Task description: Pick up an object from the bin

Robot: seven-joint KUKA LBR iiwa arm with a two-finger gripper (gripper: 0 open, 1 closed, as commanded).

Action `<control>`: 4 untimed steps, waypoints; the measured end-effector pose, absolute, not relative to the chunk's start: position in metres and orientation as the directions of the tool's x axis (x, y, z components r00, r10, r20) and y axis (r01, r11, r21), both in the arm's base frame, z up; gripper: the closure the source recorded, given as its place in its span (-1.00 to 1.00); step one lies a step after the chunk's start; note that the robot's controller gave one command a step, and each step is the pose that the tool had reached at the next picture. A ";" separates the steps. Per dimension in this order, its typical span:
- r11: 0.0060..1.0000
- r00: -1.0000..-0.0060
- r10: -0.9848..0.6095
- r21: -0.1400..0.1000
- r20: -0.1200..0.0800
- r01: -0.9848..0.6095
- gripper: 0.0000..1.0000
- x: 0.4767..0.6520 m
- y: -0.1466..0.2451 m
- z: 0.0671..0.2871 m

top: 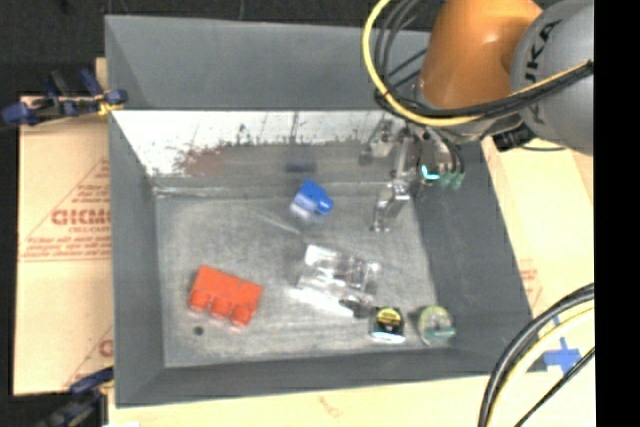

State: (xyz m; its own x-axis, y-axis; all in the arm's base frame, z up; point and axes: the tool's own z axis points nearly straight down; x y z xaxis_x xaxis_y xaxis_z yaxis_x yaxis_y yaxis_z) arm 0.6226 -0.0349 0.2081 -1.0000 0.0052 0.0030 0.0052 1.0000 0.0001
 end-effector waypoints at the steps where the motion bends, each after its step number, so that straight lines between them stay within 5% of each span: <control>1: 0.991 -0.991 -0.136 -0.001 -0.004 -0.136 -1.00 0.575 0.026 0.118; 2: 0.997 -0.997 -0.072 0.000 -0.026 -0.072 -1.00 0.580 0.025 0.116; 3: 0.987 -0.987 -0.160 0.002 -0.029 -0.160 -1.00 0.580 0.028 0.113; 4: 0.998 -0.998 -0.065 0.000 -0.025 -0.065 -1.00 0.579 0.025 0.112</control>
Offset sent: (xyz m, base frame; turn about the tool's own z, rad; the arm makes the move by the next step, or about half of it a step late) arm -0.0496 0.0607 -0.0916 -0.1442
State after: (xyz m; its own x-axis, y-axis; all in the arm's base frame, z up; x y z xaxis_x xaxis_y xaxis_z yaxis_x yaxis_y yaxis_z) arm 0.5791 0.0247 0.1119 -0.9976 -0.0649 -0.0250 -0.0649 0.9979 -0.0004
